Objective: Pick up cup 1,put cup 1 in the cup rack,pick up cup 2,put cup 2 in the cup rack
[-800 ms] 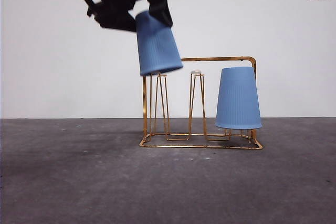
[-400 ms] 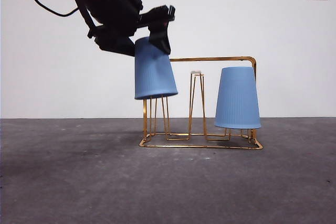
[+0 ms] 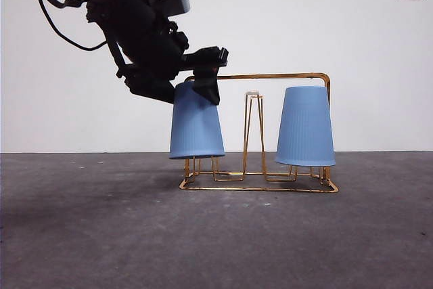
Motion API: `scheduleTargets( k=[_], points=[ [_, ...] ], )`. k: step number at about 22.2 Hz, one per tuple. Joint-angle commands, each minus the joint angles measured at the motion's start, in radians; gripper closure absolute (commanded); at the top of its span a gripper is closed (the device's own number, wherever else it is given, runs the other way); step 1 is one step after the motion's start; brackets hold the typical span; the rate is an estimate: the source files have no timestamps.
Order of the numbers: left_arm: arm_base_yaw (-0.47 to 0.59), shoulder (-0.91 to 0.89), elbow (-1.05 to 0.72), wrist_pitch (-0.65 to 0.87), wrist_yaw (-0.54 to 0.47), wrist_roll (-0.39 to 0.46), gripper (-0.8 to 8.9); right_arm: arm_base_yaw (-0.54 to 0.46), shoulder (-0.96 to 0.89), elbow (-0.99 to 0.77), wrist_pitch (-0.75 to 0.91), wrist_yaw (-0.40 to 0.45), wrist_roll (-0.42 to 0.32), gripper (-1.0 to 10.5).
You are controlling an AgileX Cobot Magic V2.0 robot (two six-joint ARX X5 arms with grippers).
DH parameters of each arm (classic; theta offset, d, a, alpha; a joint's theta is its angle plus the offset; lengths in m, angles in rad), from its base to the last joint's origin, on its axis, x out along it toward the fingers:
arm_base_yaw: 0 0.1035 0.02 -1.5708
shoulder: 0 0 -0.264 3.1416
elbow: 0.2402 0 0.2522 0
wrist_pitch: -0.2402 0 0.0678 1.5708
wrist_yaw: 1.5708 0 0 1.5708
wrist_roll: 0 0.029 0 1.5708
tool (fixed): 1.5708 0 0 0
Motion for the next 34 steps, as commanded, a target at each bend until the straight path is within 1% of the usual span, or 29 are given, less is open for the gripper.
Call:
scheduleTargets(
  k=[1,3,6,8,10,11,12,13,19,26,29,34],
  points=[
    [0.002,0.026,-0.003,0.004,-0.004,0.014,8.22,0.0,-0.002,-0.004,-0.002,0.0,0.016,7.5],
    [0.002,0.03,-0.003,0.002,-0.003,0.014,8.21,0.0,-0.002,-0.004,-0.005,0.0,0.017,7.5],
    [0.002,0.03,-0.003,-0.001,-0.002,0.013,7.9,0.0,-0.002,-0.004,-0.005,0.0,0.018,7.5],
    [0.002,0.029,-0.003,-0.006,-0.002,0.011,6.53,0.0,-0.002,-0.004,-0.004,0.0,0.018,7.5],
    [0.002,0.029,-0.003,-0.03,-0.002,0.008,4.37,0.0,-0.002,-0.004,-0.004,0.0,0.018,7.5],
    [0.002,0.029,-0.003,-0.045,-0.002,0.008,3.57,0.0,-0.002,-0.004,-0.004,0.0,0.018,7.5],
    [0.002,0.029,-0.003,-0.058,-0.002,0.008,2.98,0.0,-0.002,-0.004,-0.004,0.0,0.018,7.5],
    [0.002,0.029,-0.003,-0.073,-0.002,0.008,2.81,0.0,-0.002,-0.004,-0.003,0.0,0.018,7.5],
    [0.002,0.021,-0.003,-0.127,0.006,-0.018,2.79,0.0,-0.002,-0.004,-0.003,0.0,0.018,7.5],
    [0.002,-0.032,-0.002,-0.185,0.009,-0.018,2.79,0.0,-0.002,-0.004,-0.018,0.0,0.018,7.5],
    [0.002,-0.074,-0.002,-0.242,0.013,-0.018,2.79,0.0,-0.002,-0.004,-0.02,0.0,0.018,7.5],
    [0.002,-0.171,-0.002,-0.4,0.032,-0.026,2.79,0.0,0.0,-0.004,-0.022,0.0,0.019,7.5]
  ],
)
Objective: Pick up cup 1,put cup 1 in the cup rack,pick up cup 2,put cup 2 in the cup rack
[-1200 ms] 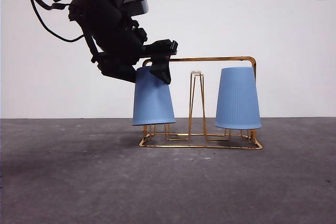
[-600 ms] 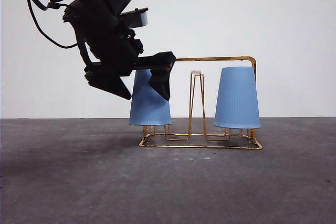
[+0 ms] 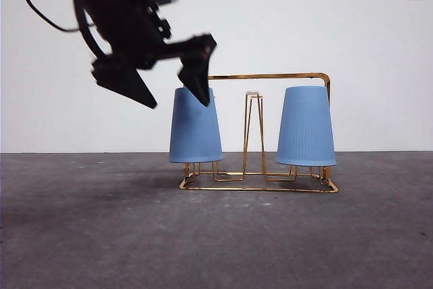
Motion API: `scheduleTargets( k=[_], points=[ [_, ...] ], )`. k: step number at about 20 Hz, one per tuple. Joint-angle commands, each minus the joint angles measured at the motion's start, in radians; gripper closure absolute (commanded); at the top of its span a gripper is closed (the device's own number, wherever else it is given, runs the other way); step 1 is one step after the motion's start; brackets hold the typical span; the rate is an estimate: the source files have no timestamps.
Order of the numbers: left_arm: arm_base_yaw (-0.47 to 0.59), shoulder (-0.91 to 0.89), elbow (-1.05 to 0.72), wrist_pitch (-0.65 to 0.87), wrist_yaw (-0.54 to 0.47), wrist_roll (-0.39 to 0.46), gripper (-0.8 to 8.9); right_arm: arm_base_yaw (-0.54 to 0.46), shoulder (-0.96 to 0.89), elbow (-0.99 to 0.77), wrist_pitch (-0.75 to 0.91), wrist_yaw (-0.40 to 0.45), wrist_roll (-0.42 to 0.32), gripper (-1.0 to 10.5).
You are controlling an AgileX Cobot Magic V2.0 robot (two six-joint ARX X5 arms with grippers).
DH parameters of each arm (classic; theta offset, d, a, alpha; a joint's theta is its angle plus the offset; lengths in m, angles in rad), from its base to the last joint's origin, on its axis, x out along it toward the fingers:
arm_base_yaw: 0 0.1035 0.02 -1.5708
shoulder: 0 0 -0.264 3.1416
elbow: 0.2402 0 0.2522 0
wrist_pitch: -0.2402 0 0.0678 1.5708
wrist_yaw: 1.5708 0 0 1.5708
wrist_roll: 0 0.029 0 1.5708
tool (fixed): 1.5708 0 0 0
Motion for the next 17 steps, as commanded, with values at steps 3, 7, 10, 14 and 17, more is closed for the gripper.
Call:
scheduleTargets(
  k=[3,7,10,14,17],
  points=[
    [0.001,-0.104,-0.005,-0.147,0.034,-0.014,2.79,0.0,0.0,-0.004,-0.011,0.0,0.014,7.5],
    [0.001,-0.211,-0.005,-0.267,0.125,-0.034,2.82,0.0,0.016,-0.004,-0.07,0.0,0.02,7.5],
    [0.001,-0.298,-0.005,-0.347,0.197,-0.039,2.83,0.0,0.029,-0.004,-0.137,0.0,0.023,7.5],
    [0.001,-0.419,-0.005,-0.431,0.28,-0.041,2.84,0.0,0.056,-0.004,-0.209,0.0,0.023,7.6],
    [0.001,-0.499,-0.005,-0.484,0.371,-0.041,2.84,0.0,0.08,-0.004,-0.246,0.0,0.025,7.6]
  ],
)
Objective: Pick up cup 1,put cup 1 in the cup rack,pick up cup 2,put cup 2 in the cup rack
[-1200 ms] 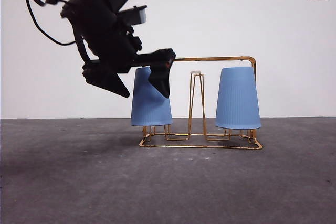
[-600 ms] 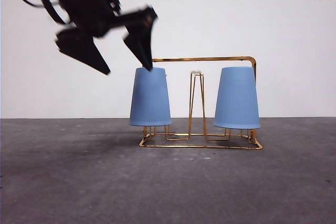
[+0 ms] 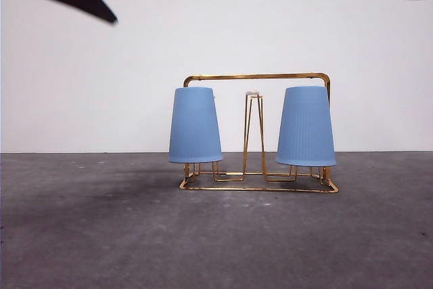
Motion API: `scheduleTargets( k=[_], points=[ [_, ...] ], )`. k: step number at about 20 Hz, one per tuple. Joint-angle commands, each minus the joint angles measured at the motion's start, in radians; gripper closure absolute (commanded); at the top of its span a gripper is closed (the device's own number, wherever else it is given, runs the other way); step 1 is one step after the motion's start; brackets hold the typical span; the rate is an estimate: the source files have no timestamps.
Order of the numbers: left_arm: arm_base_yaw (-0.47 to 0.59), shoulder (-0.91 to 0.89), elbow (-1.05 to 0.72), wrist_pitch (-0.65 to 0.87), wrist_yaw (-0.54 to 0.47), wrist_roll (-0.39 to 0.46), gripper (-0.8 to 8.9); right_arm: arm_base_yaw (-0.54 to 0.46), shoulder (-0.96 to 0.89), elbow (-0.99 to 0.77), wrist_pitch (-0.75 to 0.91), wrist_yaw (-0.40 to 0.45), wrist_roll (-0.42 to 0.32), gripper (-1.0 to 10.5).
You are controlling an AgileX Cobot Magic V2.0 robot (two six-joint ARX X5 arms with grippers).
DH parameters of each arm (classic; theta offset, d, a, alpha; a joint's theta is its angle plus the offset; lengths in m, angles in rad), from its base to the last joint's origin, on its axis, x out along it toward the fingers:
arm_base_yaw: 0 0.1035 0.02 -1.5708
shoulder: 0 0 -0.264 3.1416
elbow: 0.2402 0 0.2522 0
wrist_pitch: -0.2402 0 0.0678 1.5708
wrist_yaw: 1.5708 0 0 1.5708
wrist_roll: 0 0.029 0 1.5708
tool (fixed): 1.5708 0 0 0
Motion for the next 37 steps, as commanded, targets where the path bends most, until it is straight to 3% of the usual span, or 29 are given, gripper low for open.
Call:
scheduleTargets(
  k=[1,6,9,11,12,13,32,34,37],
  points=[
    [0.001,-0.063,-0.005,-0.039,0.078,-0.007,2.84,0.0,0.015,-0.004,-0.021,0.0,0.025,7.6],
    [0.001,-0.196,-0.005,-0.114,0.126,-0.021,2.95,0.0,0.055,-0.004,-0.099,-0.001,0.056,7.6],
    [0.001,-0.244,-0.005,-0.144,0.126,-0.024,4.99,0.0,0.074,-0.004,-0.115,-0.001,0.082,7.6],
    [0.001,-0.26,-0.005,-0.159,0.126,-0.024,7.28,0.0,0.081,-0.004,-0.115,-0.001,0.083,7.8],
    [0.001,-0.264,-0.005,-0.162,0.126,-0.024,8.29,0.0,0.085,-0.004,-0.115,-0.001,0.086,9.0],
    [0.001,-0.265,-0.005,-0.165,0.126,-0.024,8.21,0.0,0.087,-0.004,-0.116,-0.001,0.086,9.6],
    [0.002,-0.26,-0.005,-0.118,0.111,0.009,8.17,0.0,0.093,-0.004,-0.116,0.0,0.116,9.5],
    [0.004,-0.259,-0.005,-0.088,0.039,0.045,8.17,0.0,0.093,-0.004,-0.116,0.0,0.116,9.5],
    [0.014,-0.275,-0.007,0.04,-0.106,0.179,8.17,0.0,0.093,-0.004,-0.115,0.0,0.116,9.5]
  ],
)
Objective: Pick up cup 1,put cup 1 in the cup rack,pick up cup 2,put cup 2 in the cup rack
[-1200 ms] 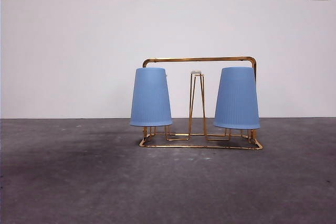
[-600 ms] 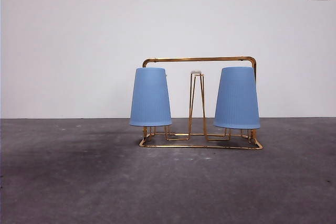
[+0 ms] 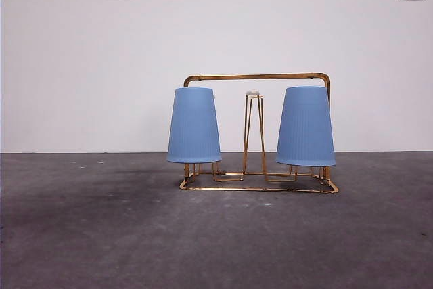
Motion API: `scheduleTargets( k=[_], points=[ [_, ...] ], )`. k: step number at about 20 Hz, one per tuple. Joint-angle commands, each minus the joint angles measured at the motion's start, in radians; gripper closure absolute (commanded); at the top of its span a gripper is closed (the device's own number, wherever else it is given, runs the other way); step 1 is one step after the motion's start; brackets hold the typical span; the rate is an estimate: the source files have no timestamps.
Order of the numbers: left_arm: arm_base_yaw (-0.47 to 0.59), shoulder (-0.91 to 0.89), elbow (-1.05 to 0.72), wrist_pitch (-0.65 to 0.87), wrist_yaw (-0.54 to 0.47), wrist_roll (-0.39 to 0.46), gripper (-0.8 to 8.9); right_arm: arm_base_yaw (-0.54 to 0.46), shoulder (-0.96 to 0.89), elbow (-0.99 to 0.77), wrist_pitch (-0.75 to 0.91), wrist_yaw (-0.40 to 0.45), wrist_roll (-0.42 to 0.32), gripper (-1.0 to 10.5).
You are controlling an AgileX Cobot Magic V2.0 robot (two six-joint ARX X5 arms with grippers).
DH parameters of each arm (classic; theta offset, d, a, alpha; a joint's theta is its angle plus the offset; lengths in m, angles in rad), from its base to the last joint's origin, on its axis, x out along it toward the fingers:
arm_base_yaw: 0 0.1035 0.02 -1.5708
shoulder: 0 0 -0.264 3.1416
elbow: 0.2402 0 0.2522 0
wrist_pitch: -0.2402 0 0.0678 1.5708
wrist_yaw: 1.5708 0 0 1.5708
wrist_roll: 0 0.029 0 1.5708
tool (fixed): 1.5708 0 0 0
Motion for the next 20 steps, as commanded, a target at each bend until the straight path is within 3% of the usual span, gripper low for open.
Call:
scheduleTargets(
  k=[1,5,11,17,20],
  points=[
    [0.035,-0.029,-0.007,0.09,-0.067,0.154,8.17,0.0,0.001,-0.004,-0.022,0.0,0.011,9.5],
    [0.225,-0.135,-0.09,0.272,-0.002,0.299,8.17,0.0,0.001,-0.004,-0.022,0.0,0.011,9.5],
    [0.514,-0.438,-0.577,0.621,0.021,0.29,8.17,0.0,0.001,-0.004,-0.022,0.0,0.011,9.5],
    [0.612,-0.658,-0.922,0.641,0.023,0.256,8.16,0.0,0.001,-0.004,-0.022,0.0,0.011,9.5],
    [0.618,-0.739,-1.035,0.64,-0.03,0.199,8.17,0.0,0.001,-0.004,-0.022,0.0,0.011,9.5]
  ],
)
